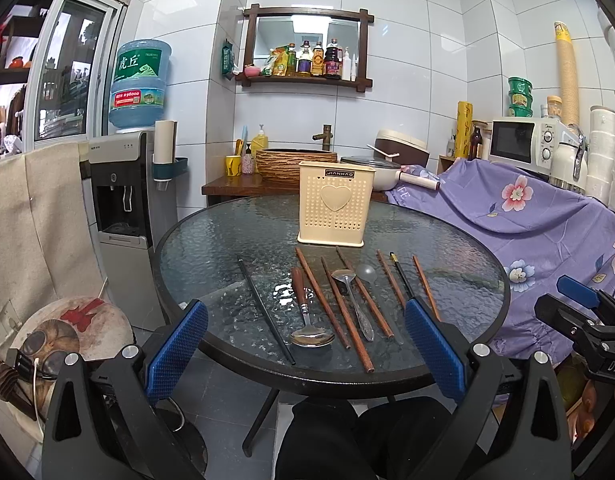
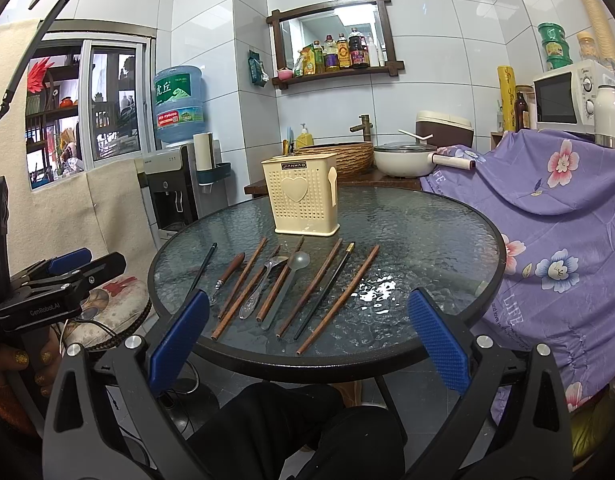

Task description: Organize utensils

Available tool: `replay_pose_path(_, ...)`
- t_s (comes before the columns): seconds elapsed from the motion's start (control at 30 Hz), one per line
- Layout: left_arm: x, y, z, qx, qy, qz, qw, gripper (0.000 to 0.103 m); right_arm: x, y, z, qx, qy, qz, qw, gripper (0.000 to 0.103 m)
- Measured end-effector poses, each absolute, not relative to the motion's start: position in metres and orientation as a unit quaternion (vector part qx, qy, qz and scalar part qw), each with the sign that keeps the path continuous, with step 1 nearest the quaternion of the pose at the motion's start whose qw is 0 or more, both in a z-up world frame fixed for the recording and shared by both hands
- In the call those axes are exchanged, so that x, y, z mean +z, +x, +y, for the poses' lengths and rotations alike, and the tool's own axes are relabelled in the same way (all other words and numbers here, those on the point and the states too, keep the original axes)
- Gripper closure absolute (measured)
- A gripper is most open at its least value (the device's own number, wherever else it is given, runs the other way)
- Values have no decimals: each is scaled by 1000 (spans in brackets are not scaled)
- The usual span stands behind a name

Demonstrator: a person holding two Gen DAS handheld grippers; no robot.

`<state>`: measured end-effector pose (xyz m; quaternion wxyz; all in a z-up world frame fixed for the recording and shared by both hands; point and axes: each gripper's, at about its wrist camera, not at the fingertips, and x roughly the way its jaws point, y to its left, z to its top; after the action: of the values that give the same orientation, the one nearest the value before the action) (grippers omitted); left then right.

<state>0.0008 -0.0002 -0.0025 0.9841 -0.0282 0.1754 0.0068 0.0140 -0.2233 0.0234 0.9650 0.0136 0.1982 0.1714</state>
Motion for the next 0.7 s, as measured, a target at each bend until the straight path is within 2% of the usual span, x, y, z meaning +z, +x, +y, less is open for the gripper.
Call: replay_pose_path(0.7, -5, 1, -3, 6, -27, 177, 984, 6, 22, 15, -222, 171, 14, 199, 965, 5)
